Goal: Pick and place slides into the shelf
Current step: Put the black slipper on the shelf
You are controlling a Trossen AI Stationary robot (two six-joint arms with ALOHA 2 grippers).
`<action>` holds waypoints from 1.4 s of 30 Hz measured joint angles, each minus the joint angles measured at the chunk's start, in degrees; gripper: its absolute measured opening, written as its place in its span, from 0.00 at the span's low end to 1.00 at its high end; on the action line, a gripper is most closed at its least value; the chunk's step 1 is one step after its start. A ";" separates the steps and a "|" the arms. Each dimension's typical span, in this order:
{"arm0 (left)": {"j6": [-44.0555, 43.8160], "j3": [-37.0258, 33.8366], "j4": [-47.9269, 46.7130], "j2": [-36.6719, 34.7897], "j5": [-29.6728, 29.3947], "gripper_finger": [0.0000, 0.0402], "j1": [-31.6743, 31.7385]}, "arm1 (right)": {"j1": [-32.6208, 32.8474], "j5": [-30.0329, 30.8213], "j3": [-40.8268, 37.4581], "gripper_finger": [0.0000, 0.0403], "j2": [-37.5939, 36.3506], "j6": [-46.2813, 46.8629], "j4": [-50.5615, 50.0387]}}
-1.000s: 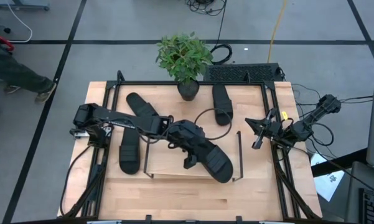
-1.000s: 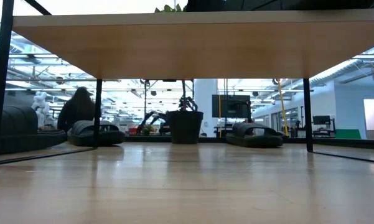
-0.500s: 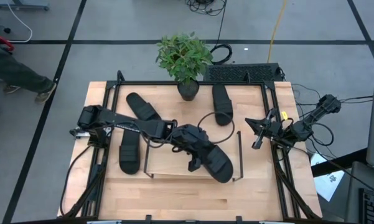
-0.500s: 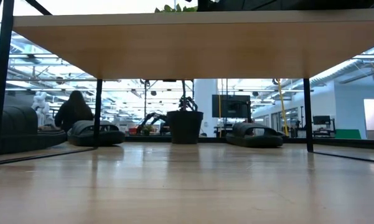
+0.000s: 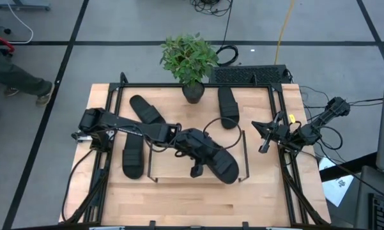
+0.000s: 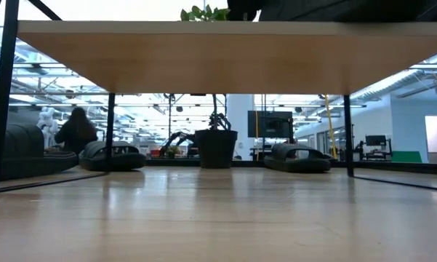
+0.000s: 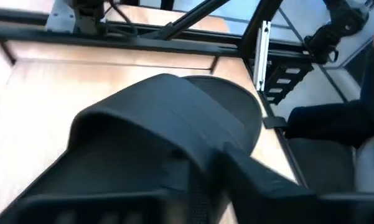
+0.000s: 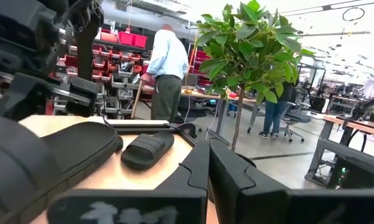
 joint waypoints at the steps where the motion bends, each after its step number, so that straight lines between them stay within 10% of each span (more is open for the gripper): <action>1: 1.53 0.01 -0.44 -0.06 1.14 0.06 0.12 | 0.01 0.00 0.00 0.00 0.00 -0.02 0.00; 26: 19.74 21.27 -31.46 0.40 13.81 0.00 7.71 | 0.01 0.15 0.00 0.00 0.00 -0.07 0.02; 42: 30.54 47.16 -49.93 19.49 20.42 0.00 9.79 | 0.00 0.17 0.00 0.00 0.00 -0.58 0.07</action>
